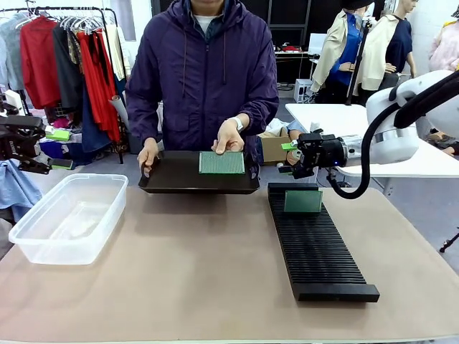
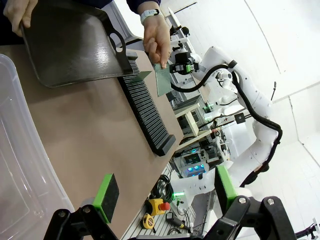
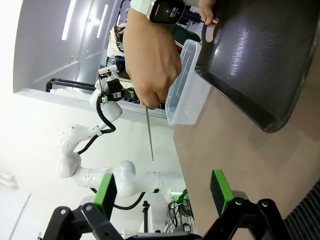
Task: Sort PCBs into racks and boxes based on the side picked up.
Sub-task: Pick up the Blank PCB handed by the Human.
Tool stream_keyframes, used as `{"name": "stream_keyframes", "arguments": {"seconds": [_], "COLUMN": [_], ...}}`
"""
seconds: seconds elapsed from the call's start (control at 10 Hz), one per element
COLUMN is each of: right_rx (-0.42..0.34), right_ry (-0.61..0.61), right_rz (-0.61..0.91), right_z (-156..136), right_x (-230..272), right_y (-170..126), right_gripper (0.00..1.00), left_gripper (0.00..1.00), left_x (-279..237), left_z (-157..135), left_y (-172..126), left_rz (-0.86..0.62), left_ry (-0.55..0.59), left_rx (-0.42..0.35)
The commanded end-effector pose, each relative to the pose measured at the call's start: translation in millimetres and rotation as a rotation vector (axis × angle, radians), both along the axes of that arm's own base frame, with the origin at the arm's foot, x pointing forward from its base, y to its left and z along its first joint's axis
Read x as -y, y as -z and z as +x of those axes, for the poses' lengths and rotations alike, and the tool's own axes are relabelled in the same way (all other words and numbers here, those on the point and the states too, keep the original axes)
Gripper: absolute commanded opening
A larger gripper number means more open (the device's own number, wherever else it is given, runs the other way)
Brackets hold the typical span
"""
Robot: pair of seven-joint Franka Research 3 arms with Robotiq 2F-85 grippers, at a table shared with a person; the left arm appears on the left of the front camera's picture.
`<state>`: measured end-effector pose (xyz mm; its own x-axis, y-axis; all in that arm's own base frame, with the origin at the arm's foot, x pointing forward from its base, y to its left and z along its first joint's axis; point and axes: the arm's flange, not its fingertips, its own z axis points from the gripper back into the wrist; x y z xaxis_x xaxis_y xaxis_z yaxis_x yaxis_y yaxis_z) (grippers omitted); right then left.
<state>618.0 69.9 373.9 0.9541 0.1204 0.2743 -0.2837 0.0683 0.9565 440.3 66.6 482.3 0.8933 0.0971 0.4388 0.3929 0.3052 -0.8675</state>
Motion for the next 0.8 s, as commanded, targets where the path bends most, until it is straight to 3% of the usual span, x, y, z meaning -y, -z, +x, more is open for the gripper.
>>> {"name": "stream_keyframes", "arguments": {"seconds": [0.0, 0.7], "right_rx": [0.016, 0.033], "right_ry": [-0.045, -0.083], "right_rz": [0.001, 0.026], "right_z": [14, 20], "right_x": [-8, -61], "right_y": [1, 8], "right_gripper": [1.00, 1.00], "left_gripper": [1.00, 1.00], "left_x": [0, 0], "left_z": [0, 0], "left_y": [-1, -1], "left_rz": [-0.003, -0.003], "left_ry": [-0.002, -0.002], "left_rx": [-0.006, -0.006]}}
